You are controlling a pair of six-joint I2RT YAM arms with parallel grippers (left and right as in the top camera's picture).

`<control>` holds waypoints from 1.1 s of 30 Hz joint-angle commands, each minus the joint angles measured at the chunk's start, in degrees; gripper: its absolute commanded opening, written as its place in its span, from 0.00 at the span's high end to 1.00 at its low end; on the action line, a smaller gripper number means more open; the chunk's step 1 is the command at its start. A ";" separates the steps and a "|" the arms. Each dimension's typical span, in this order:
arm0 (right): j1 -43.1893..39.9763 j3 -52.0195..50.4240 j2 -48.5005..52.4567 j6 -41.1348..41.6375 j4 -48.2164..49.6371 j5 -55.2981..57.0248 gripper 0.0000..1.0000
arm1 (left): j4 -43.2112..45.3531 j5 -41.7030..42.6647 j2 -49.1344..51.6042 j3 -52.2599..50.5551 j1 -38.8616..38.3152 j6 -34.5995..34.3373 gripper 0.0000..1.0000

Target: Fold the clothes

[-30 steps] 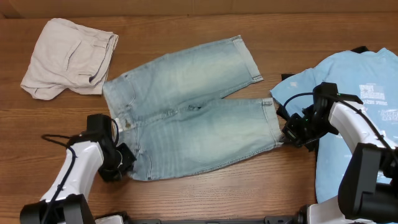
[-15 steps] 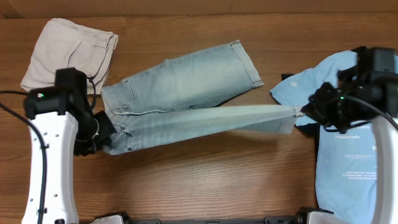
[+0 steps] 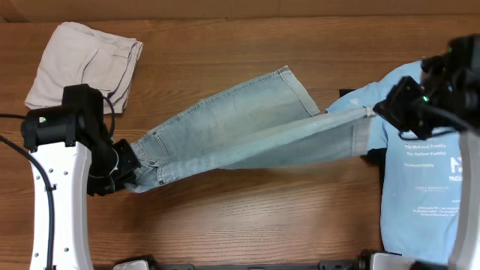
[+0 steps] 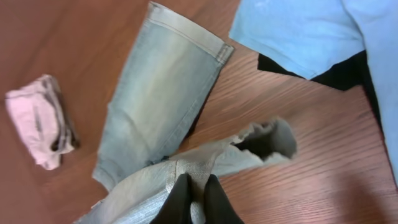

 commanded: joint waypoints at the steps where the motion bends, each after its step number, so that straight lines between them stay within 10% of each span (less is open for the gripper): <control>1: -0.07 1.68 5.07 -0.42 2.47 8.68 0.96 | 1.70 -5.38 -0.68 -5.05 0.98 0.92 0.85; 9: 1.53 1.68 16.26 -1.66 8.26 8.61 0.96 | 7.76 -4.22 -0.66 -9.49 0.98 0.87 0.56; 18: 1.97 1.68 22.16 -4.42 19.15 -1.40 0.96 | 17.33 -4.37 -0.55 -16.28 0.98 -0.24 0.61; 28: 2.08 1.68 22.14 -4.44 17.64 -1.01 0.96 | 21.14 24.20 -0.55 -21.40 -0.37 19.63 0.31; 33: 2.05 1.68 22.14 -4.46 17.03 -0.98 0.96 | 21.42 20.57 -0.55 -22.12 -2.75 16.48 0.52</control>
